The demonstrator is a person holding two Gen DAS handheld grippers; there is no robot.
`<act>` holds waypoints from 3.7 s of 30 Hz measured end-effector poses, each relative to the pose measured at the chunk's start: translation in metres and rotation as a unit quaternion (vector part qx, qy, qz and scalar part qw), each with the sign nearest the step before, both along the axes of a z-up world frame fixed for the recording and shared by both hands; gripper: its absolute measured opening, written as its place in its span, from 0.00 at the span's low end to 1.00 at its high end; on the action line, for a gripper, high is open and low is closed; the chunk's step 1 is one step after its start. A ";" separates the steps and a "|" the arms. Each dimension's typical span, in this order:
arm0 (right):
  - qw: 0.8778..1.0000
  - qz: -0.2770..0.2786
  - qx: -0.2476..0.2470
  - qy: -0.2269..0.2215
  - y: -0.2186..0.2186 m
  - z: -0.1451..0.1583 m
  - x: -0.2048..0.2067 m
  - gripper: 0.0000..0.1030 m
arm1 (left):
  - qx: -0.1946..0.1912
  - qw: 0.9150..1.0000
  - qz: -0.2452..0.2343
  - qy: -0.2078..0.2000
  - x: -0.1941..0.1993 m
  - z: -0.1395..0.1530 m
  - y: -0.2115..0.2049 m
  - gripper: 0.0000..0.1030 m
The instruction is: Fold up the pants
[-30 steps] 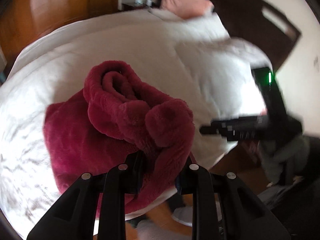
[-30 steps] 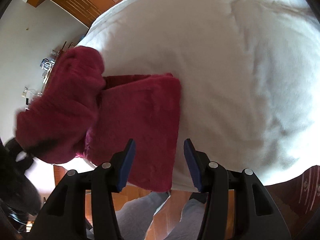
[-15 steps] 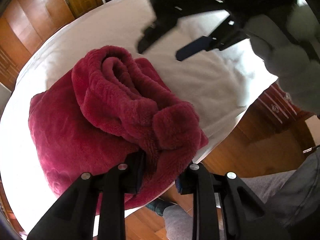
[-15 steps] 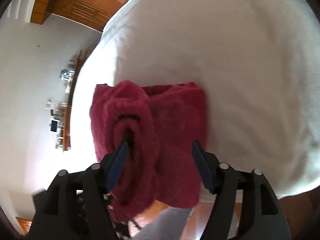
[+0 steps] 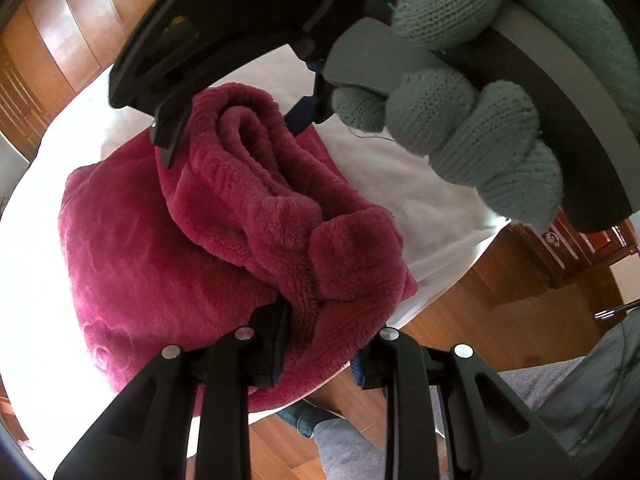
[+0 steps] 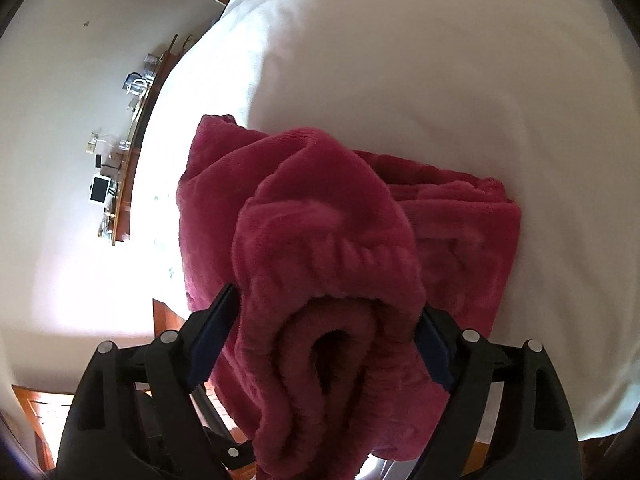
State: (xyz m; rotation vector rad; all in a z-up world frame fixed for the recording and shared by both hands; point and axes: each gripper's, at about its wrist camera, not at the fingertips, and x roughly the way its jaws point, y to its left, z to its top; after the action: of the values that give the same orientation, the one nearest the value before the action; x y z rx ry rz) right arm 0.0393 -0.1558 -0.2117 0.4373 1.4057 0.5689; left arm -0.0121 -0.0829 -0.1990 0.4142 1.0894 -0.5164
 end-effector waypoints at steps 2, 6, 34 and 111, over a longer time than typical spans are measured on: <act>1.000 0.008 -0.007 -0.010 0.001 0.003 -0.002 0.53 | -0.001 1.000 0.000 0.001 0.001 0.000 0.000 0.24; 0.998 0.018 -0.048 -0.037 -0.008 0.015 -0.005 0.37 | -0.006 1.000 -0.002 0.002 0.003 0.006 0.000 0.23; 0.987 -0.107 -0.101 -0.060 -0.097 0.015 -0.051 0.48 | -0.167 0.970 0.134 0.117 0.031 0.032 0.086 0.53; 0.952 -0.244 -0.179 -0.045 -0.062 0.011 -0.029 0.48 | -0.079 0.983 0.123 0.113 0.309 -0.007 0.198 0.53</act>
State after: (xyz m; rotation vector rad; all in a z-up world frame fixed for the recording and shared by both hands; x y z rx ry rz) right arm 0.0103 -0.2180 -0.2006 0.4378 1.2194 -0.0692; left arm 0.2968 0.1151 -0.2057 0.0797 1.2873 -0.4331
